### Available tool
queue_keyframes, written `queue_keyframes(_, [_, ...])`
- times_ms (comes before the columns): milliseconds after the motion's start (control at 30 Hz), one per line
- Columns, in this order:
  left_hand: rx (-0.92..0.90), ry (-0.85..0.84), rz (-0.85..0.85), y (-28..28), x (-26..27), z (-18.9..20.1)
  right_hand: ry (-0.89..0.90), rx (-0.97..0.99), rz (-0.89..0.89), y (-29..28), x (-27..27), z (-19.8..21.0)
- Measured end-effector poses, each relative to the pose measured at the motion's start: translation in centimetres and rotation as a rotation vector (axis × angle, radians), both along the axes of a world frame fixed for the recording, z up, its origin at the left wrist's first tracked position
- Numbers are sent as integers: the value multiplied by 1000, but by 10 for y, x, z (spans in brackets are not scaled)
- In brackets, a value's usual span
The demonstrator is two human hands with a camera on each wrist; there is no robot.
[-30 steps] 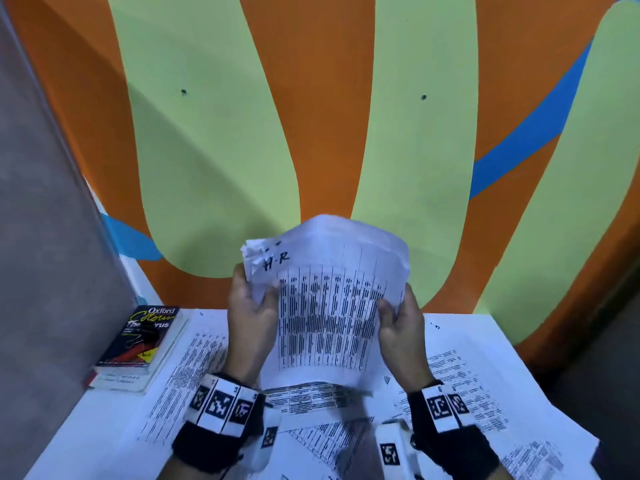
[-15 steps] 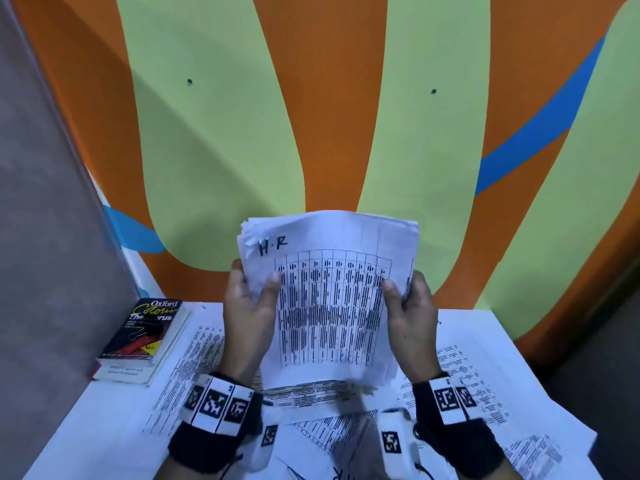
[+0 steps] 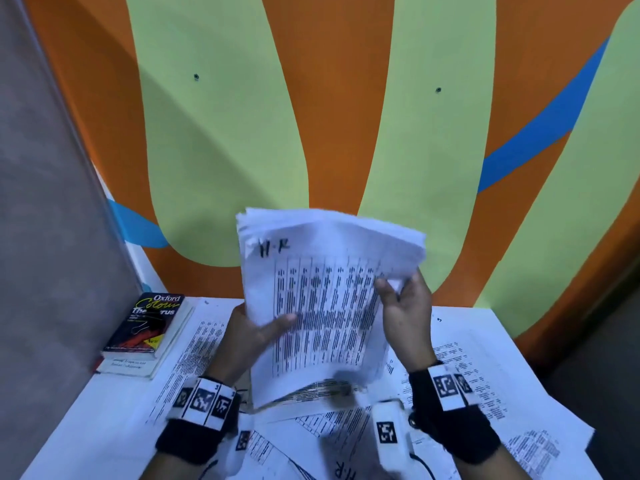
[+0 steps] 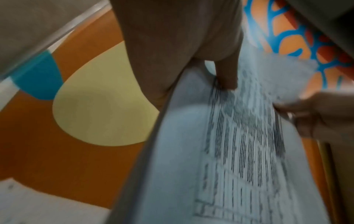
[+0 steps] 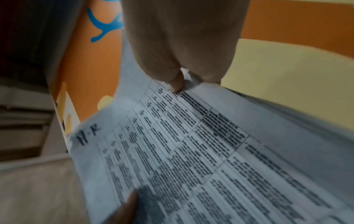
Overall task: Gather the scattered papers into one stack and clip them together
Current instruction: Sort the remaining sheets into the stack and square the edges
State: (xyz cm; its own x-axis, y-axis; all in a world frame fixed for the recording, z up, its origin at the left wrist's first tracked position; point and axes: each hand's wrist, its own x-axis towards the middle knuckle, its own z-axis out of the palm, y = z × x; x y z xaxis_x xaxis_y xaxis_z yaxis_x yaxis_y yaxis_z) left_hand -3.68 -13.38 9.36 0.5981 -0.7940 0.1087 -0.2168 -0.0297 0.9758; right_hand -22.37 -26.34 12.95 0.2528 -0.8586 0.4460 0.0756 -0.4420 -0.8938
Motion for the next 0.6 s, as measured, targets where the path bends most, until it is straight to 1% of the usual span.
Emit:
queue_keyframes(67, [85, -117, 90, 0, 11, -2, 20, -28, -11, -6, 8, 12])
queue_keyframes(100, [89, -138, 150, 2, 18, -1, 31, -17, -8, -12, 11, 12])
queue_keyframes(167, [17, -163, 251, 8, 32, 8, 82, 74, -11, -26, 16, -1])
queue_keyframes(200, [-3, -177, 306, 13, 38, 16, 167, 100, -13, -34, 17, -15])
queue_keyframes(233, [-16, -193, 360, 19, 43, 26, 322, 99, -10, -40, 17, -31])
queue_keyframes(267, [-21, -216, 426, 25, 50, 32, 523, 79, 16, -43, 17, -48])
queue_keyframes(333, [-42, -266, 552, 36, 60, 45, 911, 27, 152, -45, 20, -84])
queue_keyframes(367, [-55, -302, 596, 41, 65, 48, 1059, 3, 217, -45, 25, -98])
queue_keyframes(400, [-68, -339, 634, 45, 68, 53, 1165, -26, 268, -43, 34, -109])
queue_keyframes(467, [-92, -409, 687, 50, 73, 54, 1276, -100, 316, -41, 57, -122])
queue_keyframes(600, [-105, -399, 743, 56, 81, 49, 1431, -299, 350, -45, 109, -132])
